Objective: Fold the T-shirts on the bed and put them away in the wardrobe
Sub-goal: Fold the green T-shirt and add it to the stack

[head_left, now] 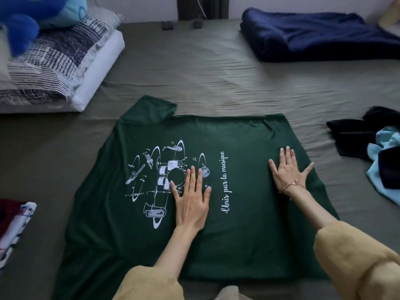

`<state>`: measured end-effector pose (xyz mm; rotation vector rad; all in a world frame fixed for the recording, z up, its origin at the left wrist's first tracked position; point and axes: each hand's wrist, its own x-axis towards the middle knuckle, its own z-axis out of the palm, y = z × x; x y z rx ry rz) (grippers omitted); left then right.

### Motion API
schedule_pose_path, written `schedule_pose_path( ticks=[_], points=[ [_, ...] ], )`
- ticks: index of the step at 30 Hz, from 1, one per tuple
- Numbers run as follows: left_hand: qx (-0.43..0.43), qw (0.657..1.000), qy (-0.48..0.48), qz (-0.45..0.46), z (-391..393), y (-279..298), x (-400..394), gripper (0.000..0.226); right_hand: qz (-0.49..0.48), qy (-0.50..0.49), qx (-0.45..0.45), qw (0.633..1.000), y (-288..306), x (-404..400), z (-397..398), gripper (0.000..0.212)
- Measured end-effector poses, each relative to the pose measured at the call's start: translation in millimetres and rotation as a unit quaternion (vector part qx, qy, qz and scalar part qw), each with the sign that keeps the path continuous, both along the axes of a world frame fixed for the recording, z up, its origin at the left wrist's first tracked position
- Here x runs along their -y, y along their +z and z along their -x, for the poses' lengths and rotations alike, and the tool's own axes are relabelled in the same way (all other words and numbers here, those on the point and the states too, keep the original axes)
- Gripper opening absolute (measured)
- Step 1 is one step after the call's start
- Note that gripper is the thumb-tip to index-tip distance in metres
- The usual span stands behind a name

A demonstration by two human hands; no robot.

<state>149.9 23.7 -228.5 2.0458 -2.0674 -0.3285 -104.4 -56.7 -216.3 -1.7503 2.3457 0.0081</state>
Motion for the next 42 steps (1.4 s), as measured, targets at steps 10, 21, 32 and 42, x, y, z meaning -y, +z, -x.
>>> schedule_pose_path(
  ticks=[10, 21, 32, 42],
  points=[
    [-0.009, 0.999, -0.019, -0.046, 10.8, 8.0, 58.0, 0.073, -0.012, 0.064, 0.093, 0.994, 18.3, 107.0, 12.8, 0.054],
    [-0.017, 1.000, -0.006, -0.009, 10.3, -0.8, 80.8, 0.087, -0.069, 0.045, 0.003, 0.997, 11.5, 141.7, 35.3, 0.060],
    [0.009, 1.000, -0.010, -0.013, 15.4, 2.9, 51.7, 0.078, -0.028, 0.112, -0.012, 0.993, 6.1, 74.2, 15.2, 0.060],
    [0.001, 1.000, -0.029, -0.003, 23.1, -1.1, 2.6, 0.078, -0.010, 0.150, 0.013, 0.989, 0.9, -24.9, 9.5, 0.059]
  ],
)
